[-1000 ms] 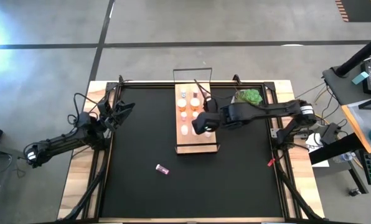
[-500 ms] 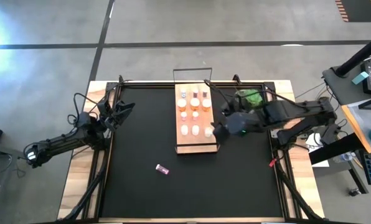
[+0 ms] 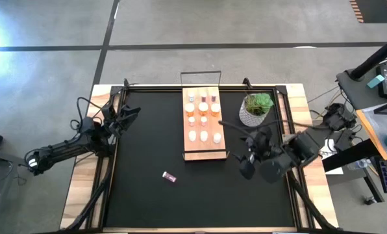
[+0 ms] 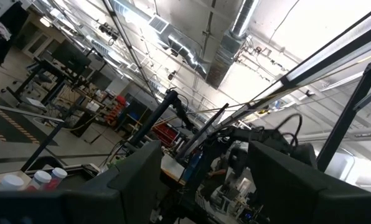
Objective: Pick and place medicine bottles onto shelf by color
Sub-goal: Put the pink pill bottle on the shelf aligned with the pink pill bottle
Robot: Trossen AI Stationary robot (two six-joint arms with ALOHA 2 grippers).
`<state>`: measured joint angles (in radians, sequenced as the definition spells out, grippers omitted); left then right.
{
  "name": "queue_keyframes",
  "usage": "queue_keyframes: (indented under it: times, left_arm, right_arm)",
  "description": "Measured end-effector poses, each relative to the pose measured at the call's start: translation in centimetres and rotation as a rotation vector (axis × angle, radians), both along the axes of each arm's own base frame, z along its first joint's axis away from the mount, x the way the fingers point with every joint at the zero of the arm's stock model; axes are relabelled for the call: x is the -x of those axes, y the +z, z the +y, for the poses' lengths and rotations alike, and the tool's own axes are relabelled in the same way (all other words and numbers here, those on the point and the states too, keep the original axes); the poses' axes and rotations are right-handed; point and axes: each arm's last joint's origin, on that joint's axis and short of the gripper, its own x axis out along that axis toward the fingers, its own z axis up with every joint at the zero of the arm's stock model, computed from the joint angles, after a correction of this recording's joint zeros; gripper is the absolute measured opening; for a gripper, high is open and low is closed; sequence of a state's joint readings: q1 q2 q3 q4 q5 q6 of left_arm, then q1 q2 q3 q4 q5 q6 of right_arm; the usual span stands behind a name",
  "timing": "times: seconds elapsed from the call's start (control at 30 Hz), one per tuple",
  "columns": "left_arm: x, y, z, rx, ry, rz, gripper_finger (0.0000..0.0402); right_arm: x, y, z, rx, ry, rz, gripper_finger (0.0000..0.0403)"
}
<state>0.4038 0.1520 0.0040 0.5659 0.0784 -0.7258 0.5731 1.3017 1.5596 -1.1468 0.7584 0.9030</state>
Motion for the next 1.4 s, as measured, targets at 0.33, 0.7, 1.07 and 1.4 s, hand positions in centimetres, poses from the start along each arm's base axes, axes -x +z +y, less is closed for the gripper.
queue_keyframes:
  times: [0.33, 0.7, 1.07, 1.4]
  left_arm:
    - [0.0, 0.0, 0.0, 0.000, 0.000, 0.000, 0.0224]
    - [0.0, 0.0, 0.0, 0.000, 0.000, 0.000, 0.0224]
    - [0.0, 0.0, 0.0, 0.000, 0.000, 0.000, 0.0224]
    - [0.0, 0.0, 0.0, 0.000, 0.000, 0.000, 0.0224]
  right_arm:
    - [-2.1, -3.7, 3.9, -0.022, 0.012, 0.026, 0.0313]
    - [-9.5, -7.8, 7.9, 0.027, 0.149, -0.125, 0.0313]
    - [-12.9, -11.9, 9.4, 0.152, 0.230, -0.097, 0.0313]
    - [-15.3, -14.9, 8.9, 0.053, 0.271, -0.058, 0.0313]
